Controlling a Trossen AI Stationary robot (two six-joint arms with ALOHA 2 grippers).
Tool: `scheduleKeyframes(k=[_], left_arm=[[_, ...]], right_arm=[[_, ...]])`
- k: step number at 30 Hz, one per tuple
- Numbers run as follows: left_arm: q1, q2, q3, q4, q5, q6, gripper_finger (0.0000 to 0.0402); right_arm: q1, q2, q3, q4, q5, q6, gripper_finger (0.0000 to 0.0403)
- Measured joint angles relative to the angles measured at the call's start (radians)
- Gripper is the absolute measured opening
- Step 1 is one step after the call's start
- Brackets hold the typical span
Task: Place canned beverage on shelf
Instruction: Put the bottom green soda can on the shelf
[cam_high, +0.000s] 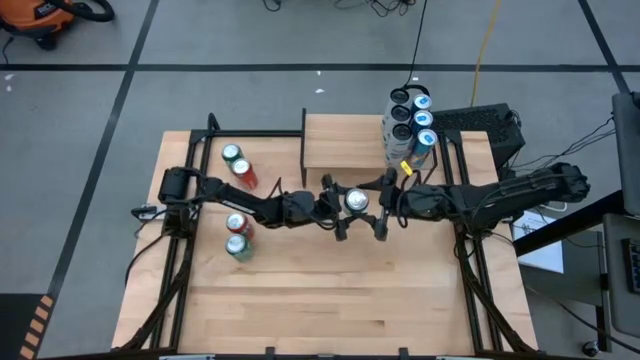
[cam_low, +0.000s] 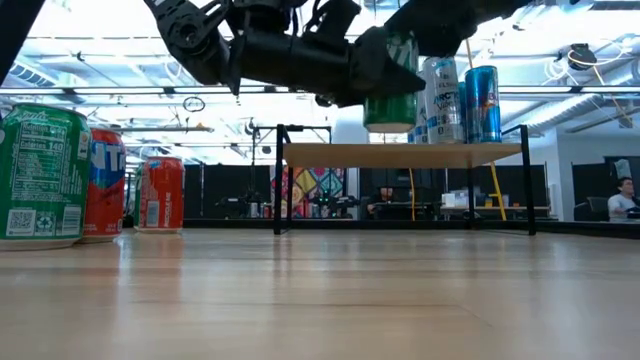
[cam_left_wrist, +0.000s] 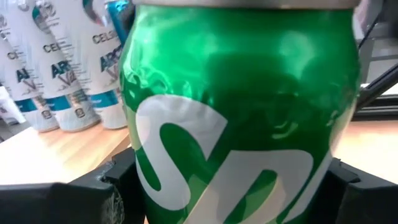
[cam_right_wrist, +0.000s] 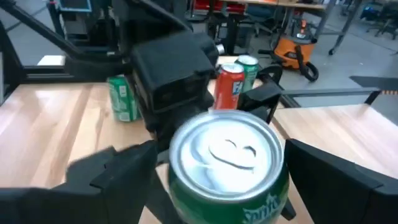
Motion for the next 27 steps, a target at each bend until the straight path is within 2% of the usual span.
scheduleKeyframes(k=[8,14,18,22,27], left_arm=[[-0.007,0.0,0.004,0.043,-0.004,0.0,0.0288],[-0.007,0.0,0.006,0.046,-0.007,-0.003,0.0288],[-0.006,0.0,0.006,0.041,-0.004,-0.004,0.0288],[-0.006,0.0,0.007,0.041,0.002,-0.007,0.0293],[-0.009,-0.048,0.008,0.015,-0.097,-0.077,0.0331]], right_arm=[[-0.002,0.027,-0.001,0.038,0.043,-0.015,0.0335],[-0.002,0.008,-0.001,0.029,0.047,-0.009,0.0289],[-0.008,0.009,0.005,0.002,0.043,0.005,0.0285],[-0.019,0.011,0.093,-0.162,0.035,0.026,0.0285],[-0.041,0.01,0.239,-0.345,0.028,0.025,0.0285]])
